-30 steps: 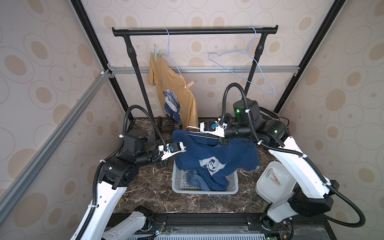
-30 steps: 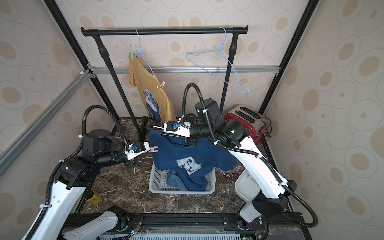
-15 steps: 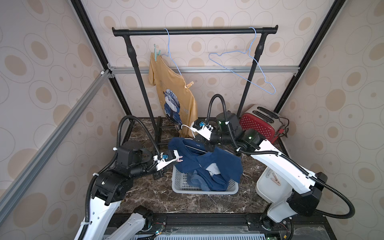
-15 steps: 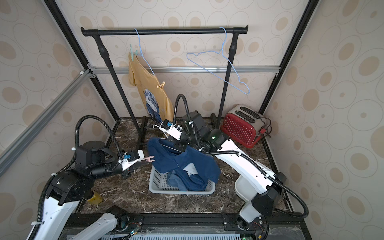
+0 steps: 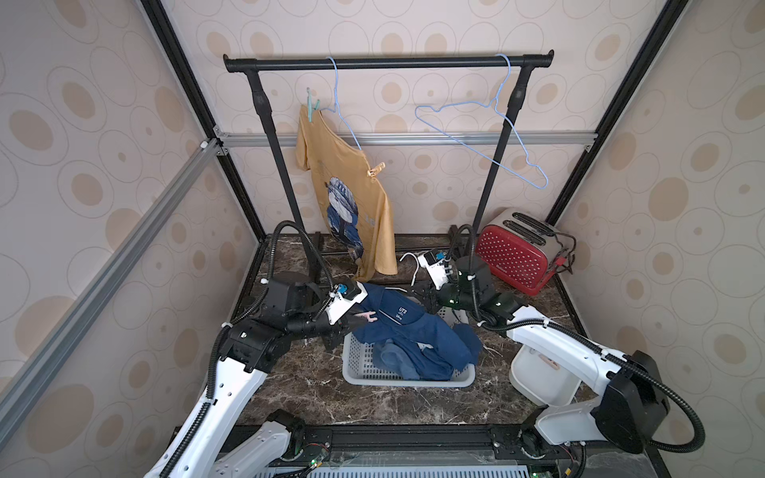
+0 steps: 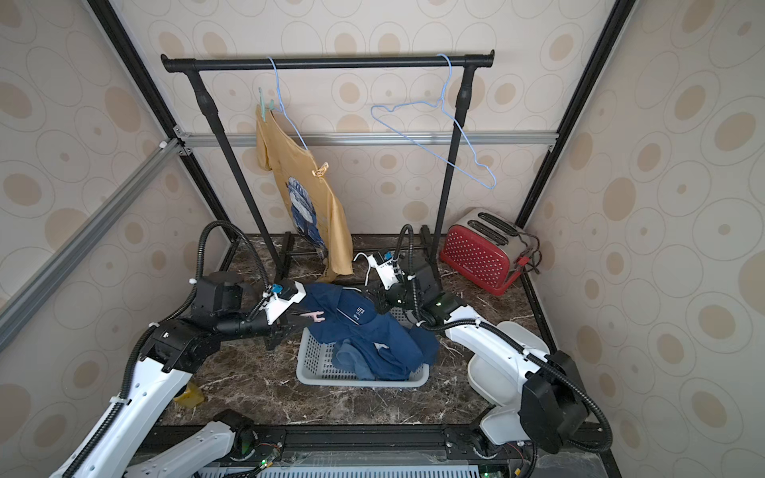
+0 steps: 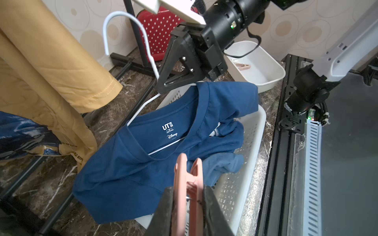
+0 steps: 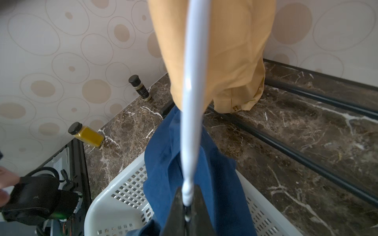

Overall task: Remove the clothespins securing t-shirts to the hanger
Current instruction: Place the hanger in the basket.

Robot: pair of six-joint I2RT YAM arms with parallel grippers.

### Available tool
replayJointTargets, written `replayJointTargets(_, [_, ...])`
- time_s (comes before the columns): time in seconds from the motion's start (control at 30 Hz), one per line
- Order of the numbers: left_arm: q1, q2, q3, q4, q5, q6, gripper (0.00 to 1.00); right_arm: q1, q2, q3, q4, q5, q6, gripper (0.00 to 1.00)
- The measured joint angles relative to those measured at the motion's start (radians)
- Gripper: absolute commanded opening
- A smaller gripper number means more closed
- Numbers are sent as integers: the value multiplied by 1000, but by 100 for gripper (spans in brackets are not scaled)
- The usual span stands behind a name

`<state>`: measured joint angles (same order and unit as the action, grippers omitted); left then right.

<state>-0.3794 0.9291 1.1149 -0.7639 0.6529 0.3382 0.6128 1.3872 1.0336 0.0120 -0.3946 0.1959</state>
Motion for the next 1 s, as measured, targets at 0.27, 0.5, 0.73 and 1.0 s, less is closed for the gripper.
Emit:
replayJointTargets(0.27, [0, 100, -31, 133, -5, -194, 21, -54, 40, -30, 43, -56, 32, 18])
replayJointTargets(0.5, [0, 127, -39, 213, -39, -309, 21, -72, 63, -30, -61, -41, -35, 40])
replayJointTargets(0.73, [0, 163, -39, 234, -72, -378, 22, -111, 47, -46, -131, 29, -88, 61])
replayJointTargets(1.0, [0, 188, -39, 260, -84, -454, 21, -119, -92, -66, -256, 154, -227, 62])
